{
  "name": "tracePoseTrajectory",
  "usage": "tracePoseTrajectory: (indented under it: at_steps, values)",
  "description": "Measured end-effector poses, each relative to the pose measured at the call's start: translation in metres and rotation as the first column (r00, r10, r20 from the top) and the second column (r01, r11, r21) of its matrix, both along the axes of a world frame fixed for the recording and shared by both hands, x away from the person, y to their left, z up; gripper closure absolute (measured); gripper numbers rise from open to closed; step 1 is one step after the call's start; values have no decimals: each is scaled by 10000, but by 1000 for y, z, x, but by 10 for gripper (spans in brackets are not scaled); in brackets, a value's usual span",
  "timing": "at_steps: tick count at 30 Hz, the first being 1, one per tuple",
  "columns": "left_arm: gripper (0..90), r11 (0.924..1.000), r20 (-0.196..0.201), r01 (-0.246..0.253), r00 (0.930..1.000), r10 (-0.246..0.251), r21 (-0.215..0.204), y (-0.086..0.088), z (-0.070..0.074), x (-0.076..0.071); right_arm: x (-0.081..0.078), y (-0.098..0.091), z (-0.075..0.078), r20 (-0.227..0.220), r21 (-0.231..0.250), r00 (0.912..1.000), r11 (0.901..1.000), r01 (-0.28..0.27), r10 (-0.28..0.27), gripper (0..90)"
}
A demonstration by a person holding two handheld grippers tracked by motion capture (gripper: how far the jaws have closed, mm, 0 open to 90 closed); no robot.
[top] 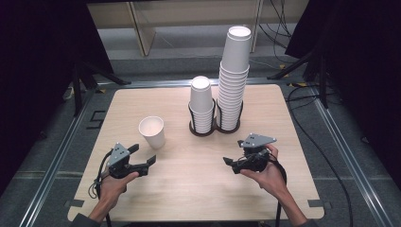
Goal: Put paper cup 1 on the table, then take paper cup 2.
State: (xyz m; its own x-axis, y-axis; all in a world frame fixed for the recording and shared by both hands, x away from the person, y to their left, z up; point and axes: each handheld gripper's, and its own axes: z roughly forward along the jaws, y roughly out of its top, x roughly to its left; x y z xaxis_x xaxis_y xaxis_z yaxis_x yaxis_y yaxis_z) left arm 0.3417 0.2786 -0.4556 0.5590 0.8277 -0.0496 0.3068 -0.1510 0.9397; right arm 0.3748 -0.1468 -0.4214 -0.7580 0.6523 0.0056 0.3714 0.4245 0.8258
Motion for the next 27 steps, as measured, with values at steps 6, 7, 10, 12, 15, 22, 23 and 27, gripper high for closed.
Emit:
tracePoseTrajectory:
  at_steps: [6,7,10,12,15,22,23,27]
  values:
    - [146,9998,-105,196,9998,-196,1,-7,0,-18,6,-7,6,145,298,9987,9984,475,-480,168]
    - [146,9995,18,264,9997,-264,-187,-9,0,-19,6,-9,7,138,396,9980,9974,610,-615,168]
    - [146,9997,-56,162,9999,-163,-182,-11,0,-26,10,-14,12,174,697,9962,9941,835,-849,168]
    - [146,9993,50,306,9995,-305,-223,-12,-1,-27,13,-16,13,306,902,9931,9898,1101,-1132,167]
    - [146,9994,-61,318,9995,-318,-111,-13,-1,-31,16,-22,16,174,938,9902,9862,1363,-1385,167]
    - [146,9988,-55,460,9989,-461,-162,-16,-4,-32,22,-31,25,252,1299,9820,9746,1826,-1873,164]
    - [146,9987,-34,493,9988,-493,-126,-16,-4,-32,24,-32,27,405,1435,9830,9747,1715,-1790,164]
    - [146,9988,-151,488,9987,-489,-38,-15,-4,-33,29,-38,43,790,1584,9779,9710,1792,-1934,160]
